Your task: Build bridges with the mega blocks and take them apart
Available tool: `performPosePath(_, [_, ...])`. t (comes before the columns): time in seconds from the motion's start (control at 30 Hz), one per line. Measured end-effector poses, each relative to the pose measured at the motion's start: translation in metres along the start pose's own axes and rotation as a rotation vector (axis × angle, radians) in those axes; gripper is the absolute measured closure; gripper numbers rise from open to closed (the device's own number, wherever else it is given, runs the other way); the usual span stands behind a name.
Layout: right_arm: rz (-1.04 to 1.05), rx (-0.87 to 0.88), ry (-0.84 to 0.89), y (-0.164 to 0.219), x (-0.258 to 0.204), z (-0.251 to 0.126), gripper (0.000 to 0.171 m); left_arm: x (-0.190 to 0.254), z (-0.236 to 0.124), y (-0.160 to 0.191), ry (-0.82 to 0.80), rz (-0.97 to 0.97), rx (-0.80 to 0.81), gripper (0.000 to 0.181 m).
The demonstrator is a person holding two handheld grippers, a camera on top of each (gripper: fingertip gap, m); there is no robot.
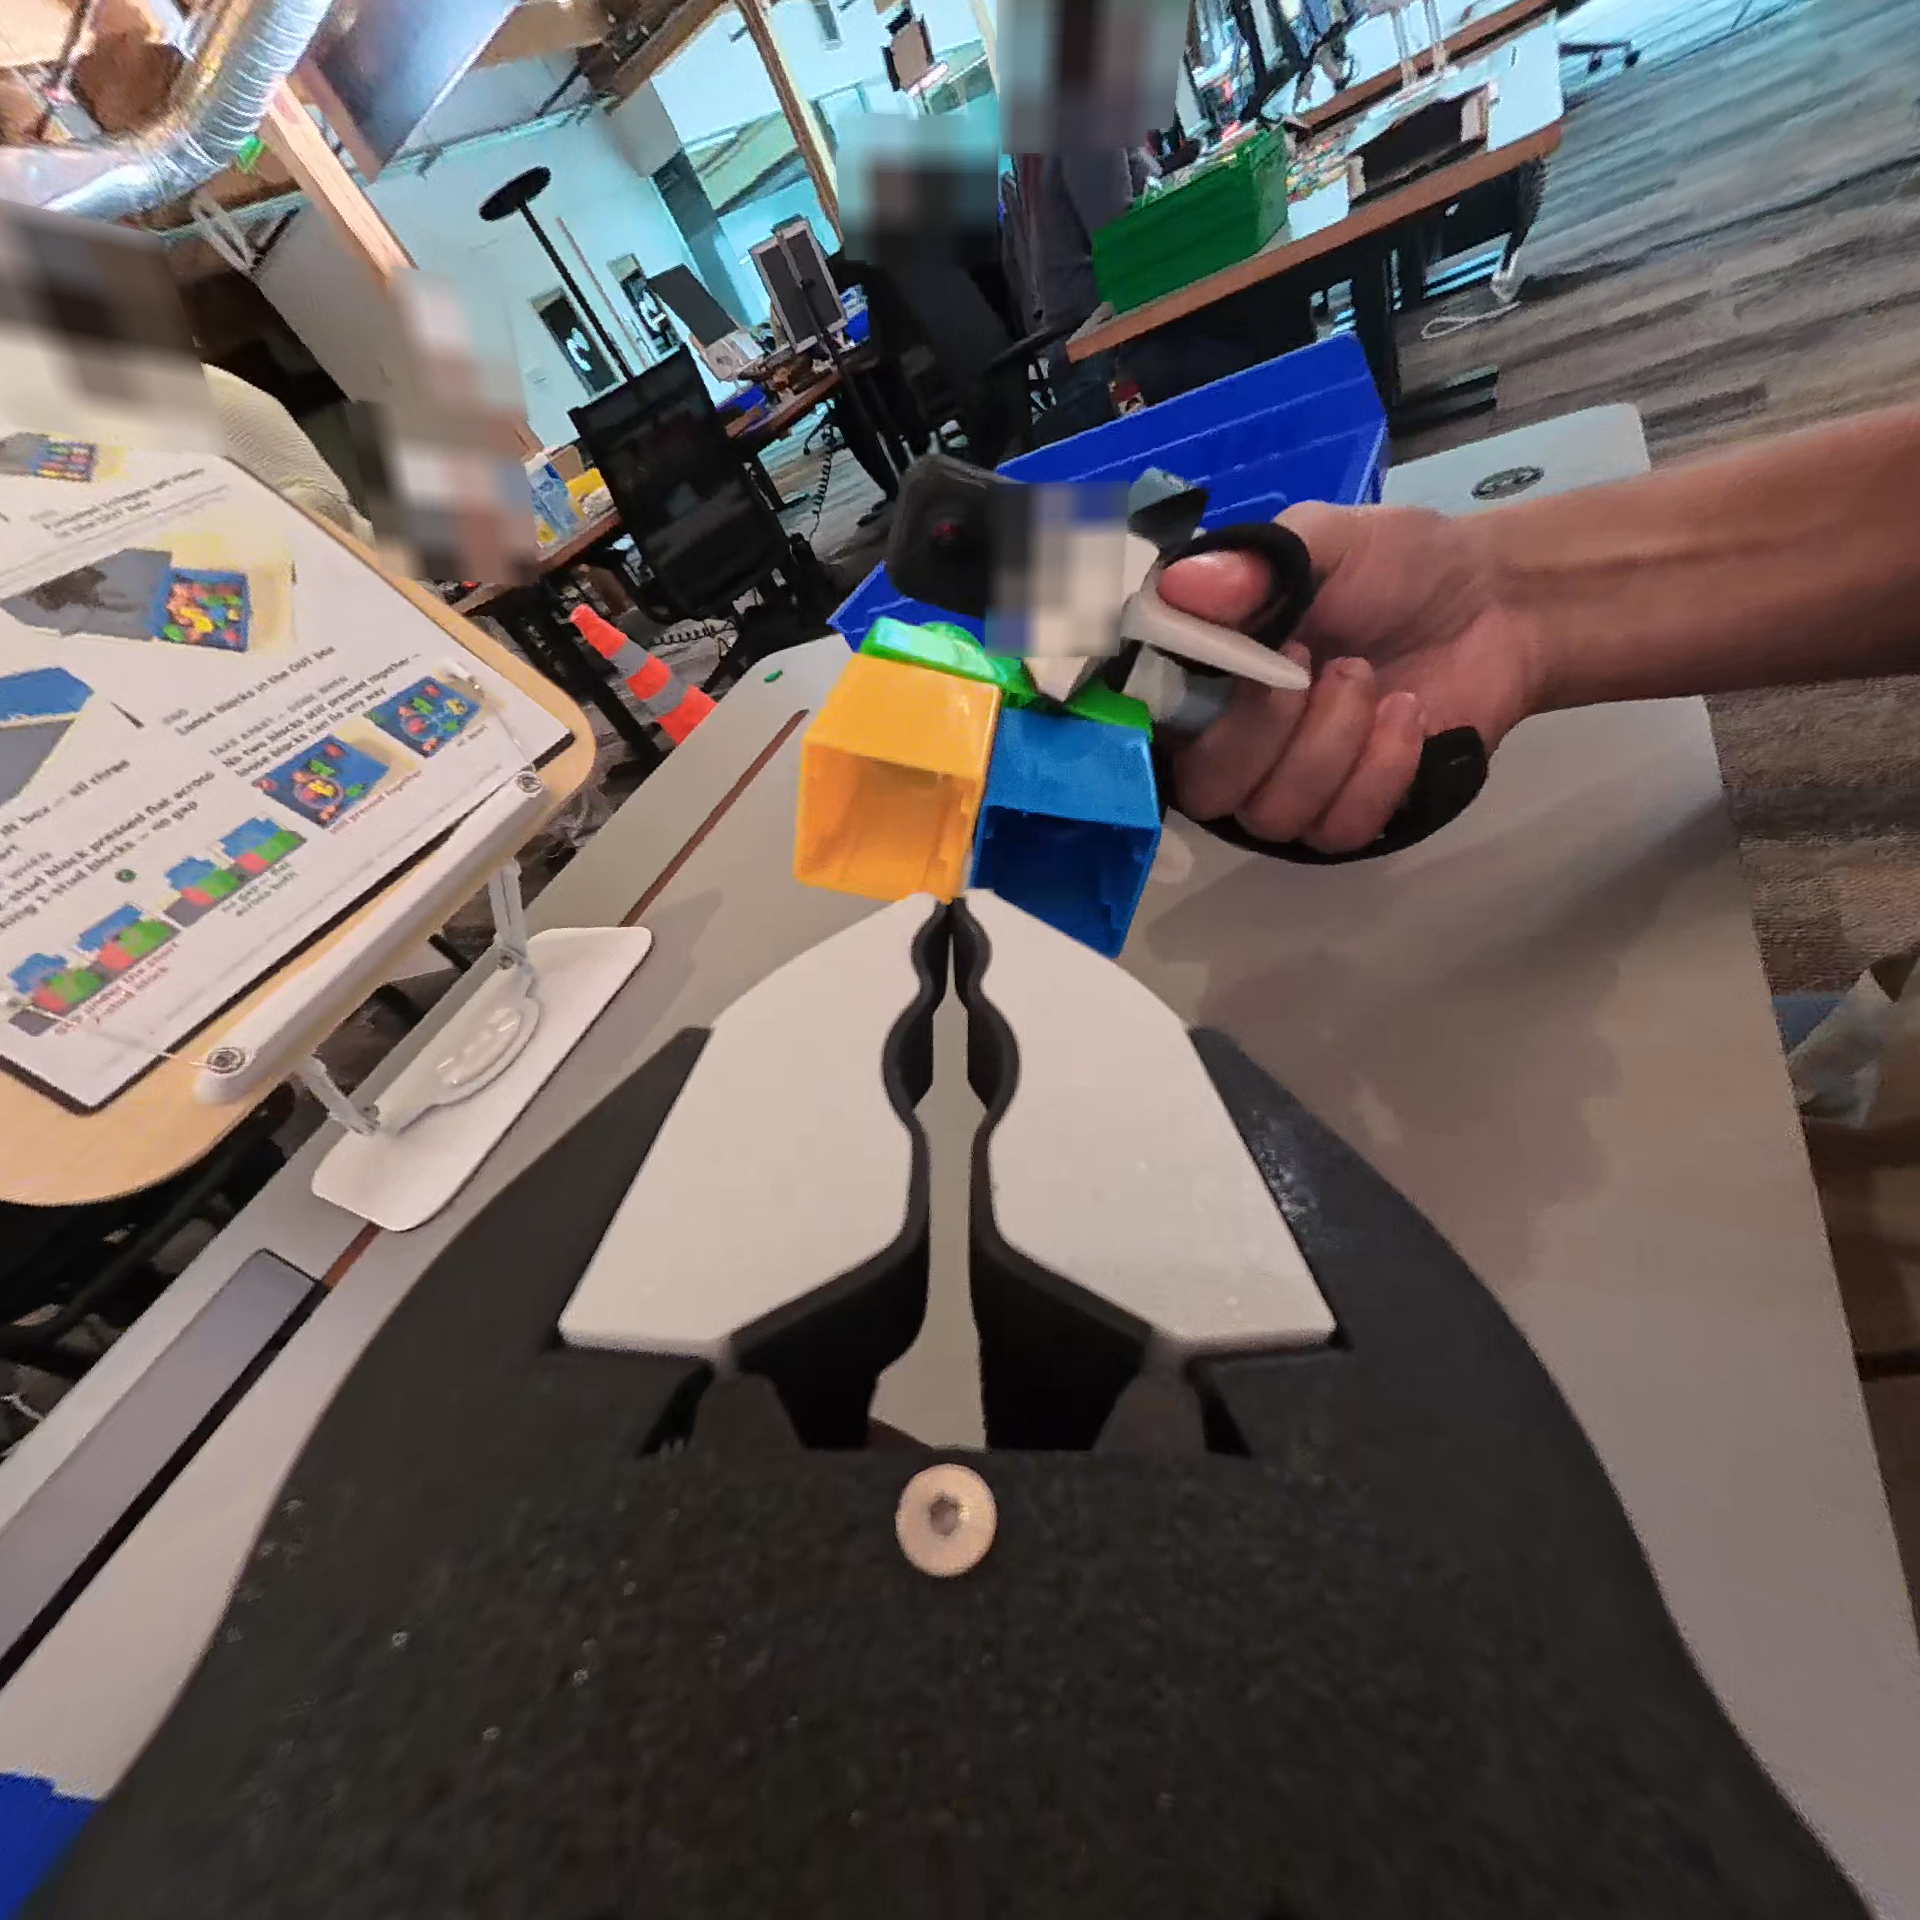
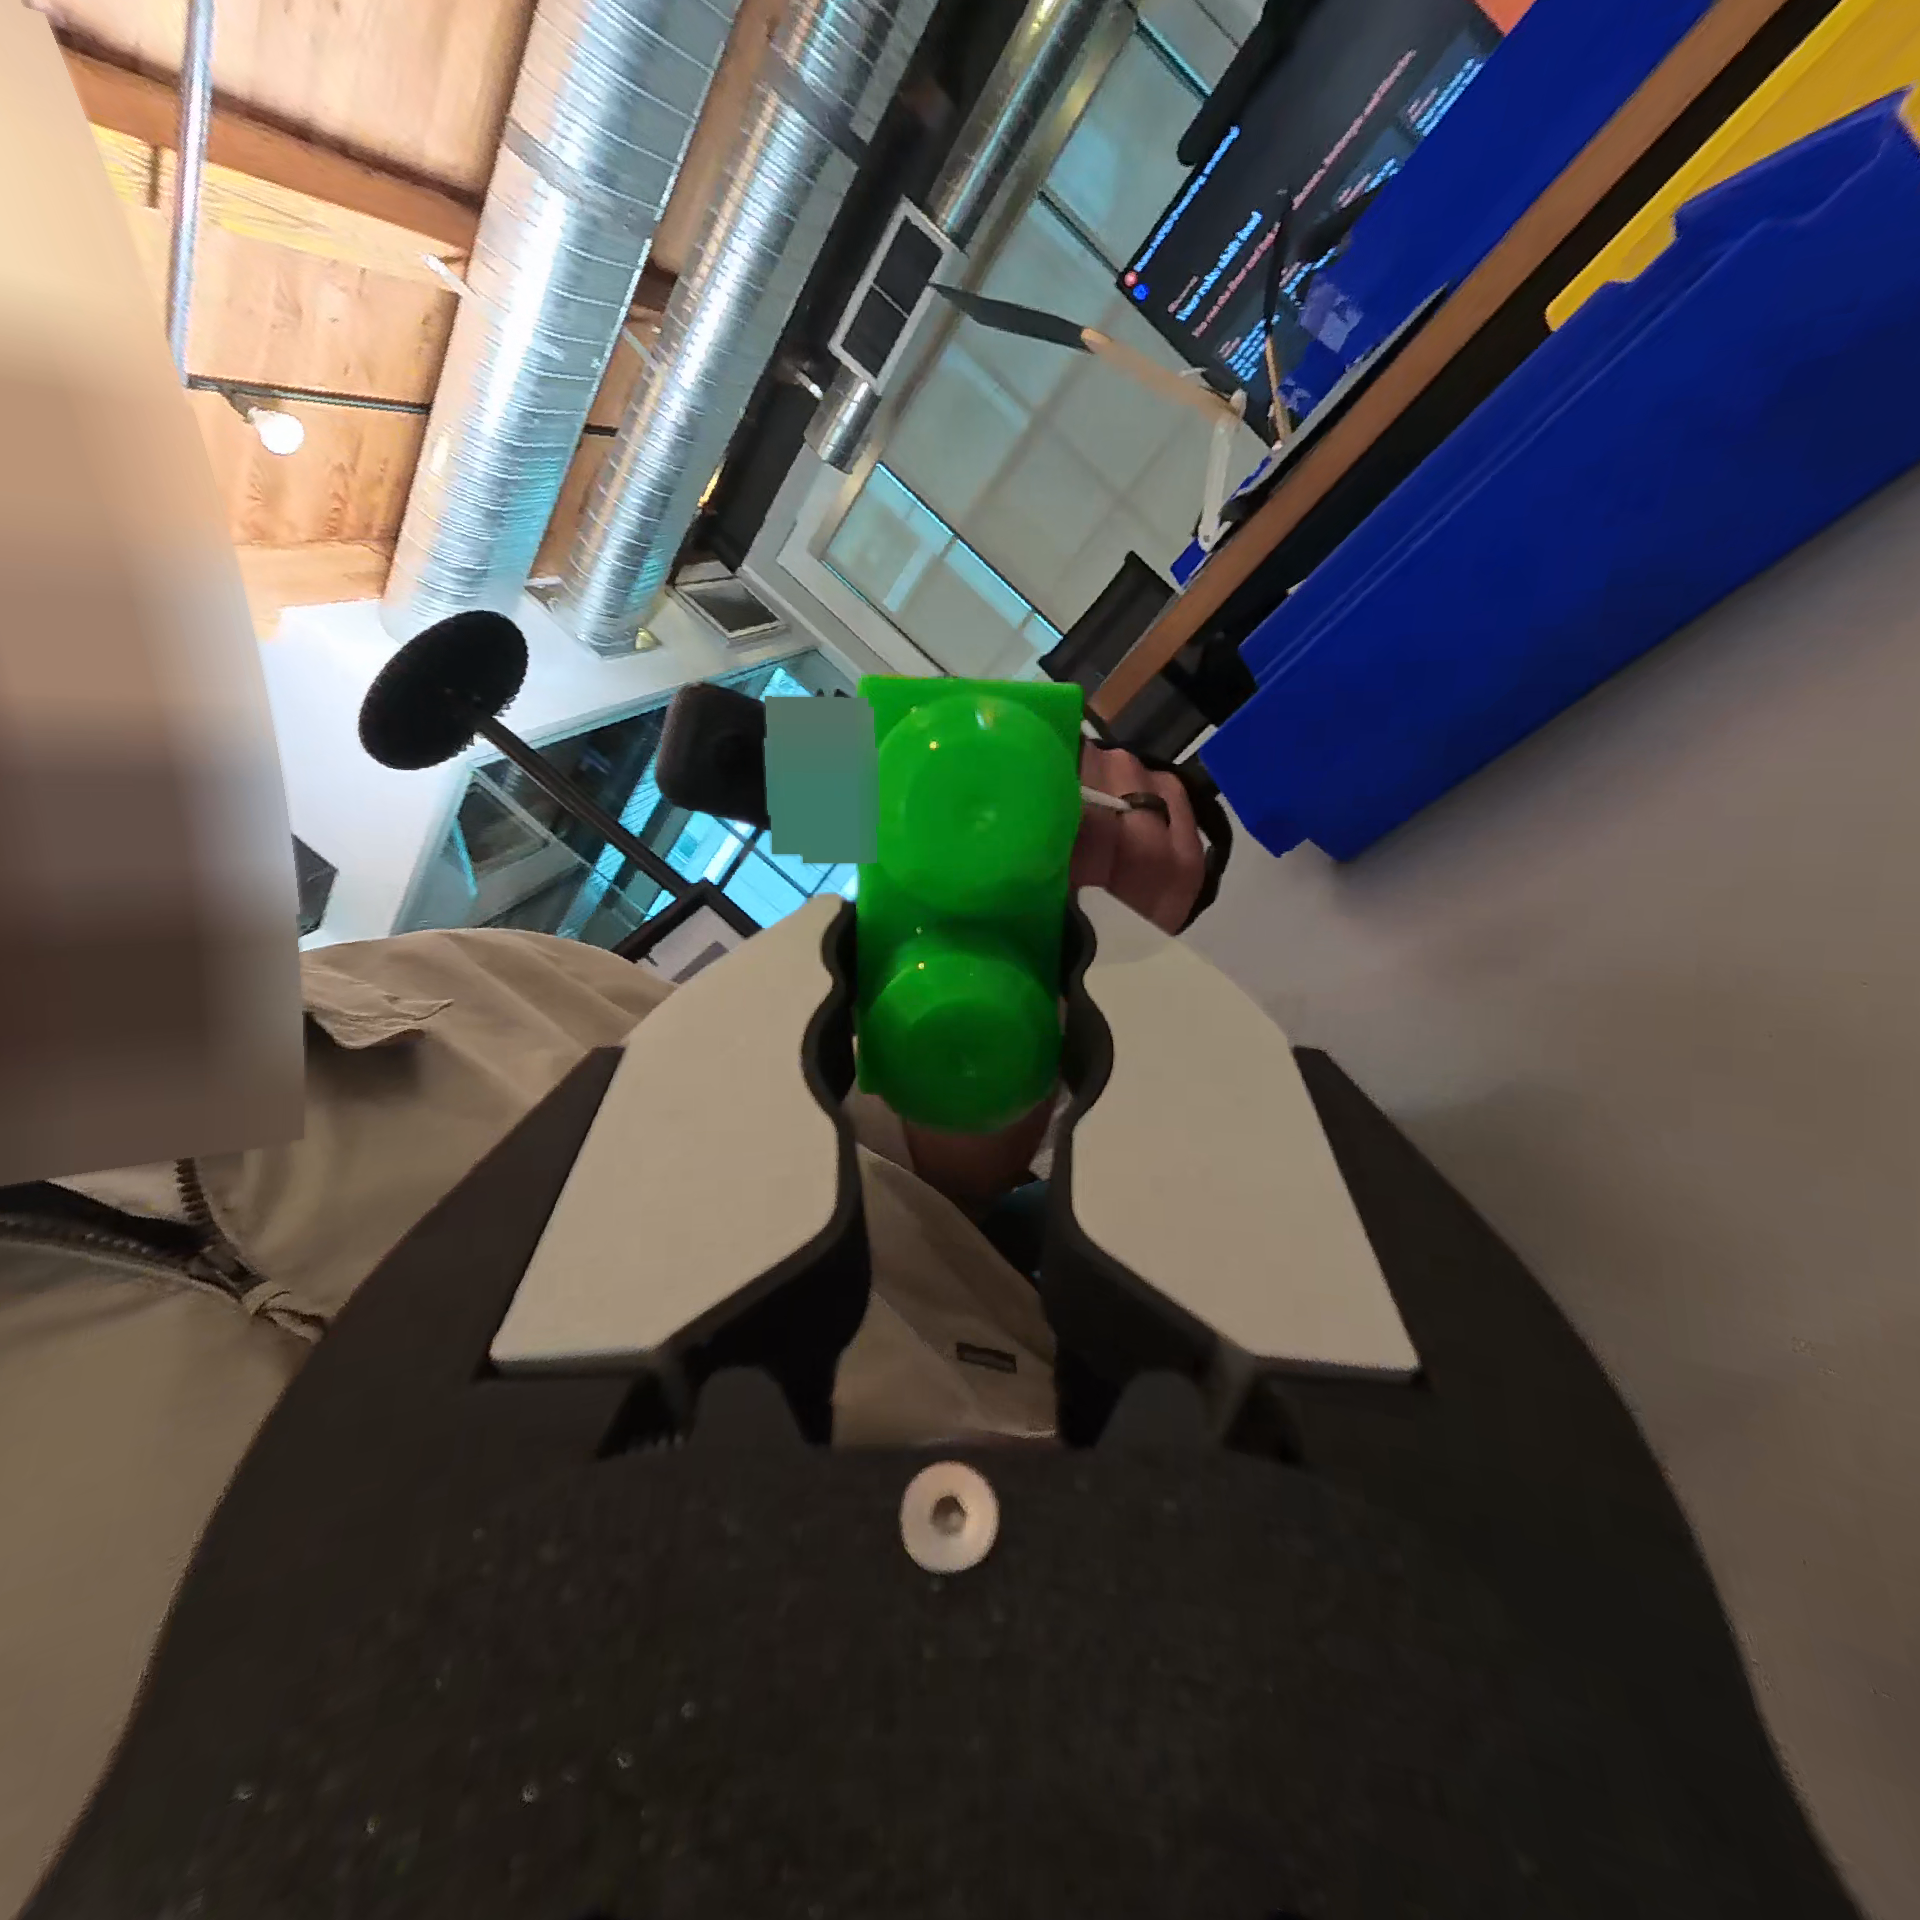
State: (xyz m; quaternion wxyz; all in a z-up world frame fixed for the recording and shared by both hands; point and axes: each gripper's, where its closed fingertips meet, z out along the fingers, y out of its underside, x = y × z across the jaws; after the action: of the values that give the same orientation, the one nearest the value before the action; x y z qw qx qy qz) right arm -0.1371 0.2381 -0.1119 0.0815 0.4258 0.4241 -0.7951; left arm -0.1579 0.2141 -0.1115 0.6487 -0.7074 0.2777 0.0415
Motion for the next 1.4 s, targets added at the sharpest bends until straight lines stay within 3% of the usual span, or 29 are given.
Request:
performPosePath(1.0, [0.065, -0.037, 0.011, 0.009, 0.008, -0.002, 0.135, 0.003, 0.002, 0.001, 0.018, 0.019, 0.015, 0.181])
performPosePath(1.07, [0.064, -0.046, 0.02, 0.01, 0.01, -0.004, 0.135, 0.003, -0.001, -0.001, 0.002, 0.048, 0.0, 0.164])
performPosePath(1.17, [0.068, -0.069, -0.001, 0.014, 0.005, -0.002, 0.135, 0.001, 0.001, 0.008, -0.012, 0.09, -0.07, 0.153])
performPosePath(1.3, [0.072, -0.096, -0.007, 0.019, 0.003, 0.003, 0.135, 0.011, -0.001, 0.004, 0.04, 0.112, -0.03, 0.17])
performPosePath(1.4, [0.086, -0.109, -0.012, 0.022, 0.004, 0.005, 0.135, 0.013, 0.002, 0.005, 0.046, 0.131, -0.04, 0.173])
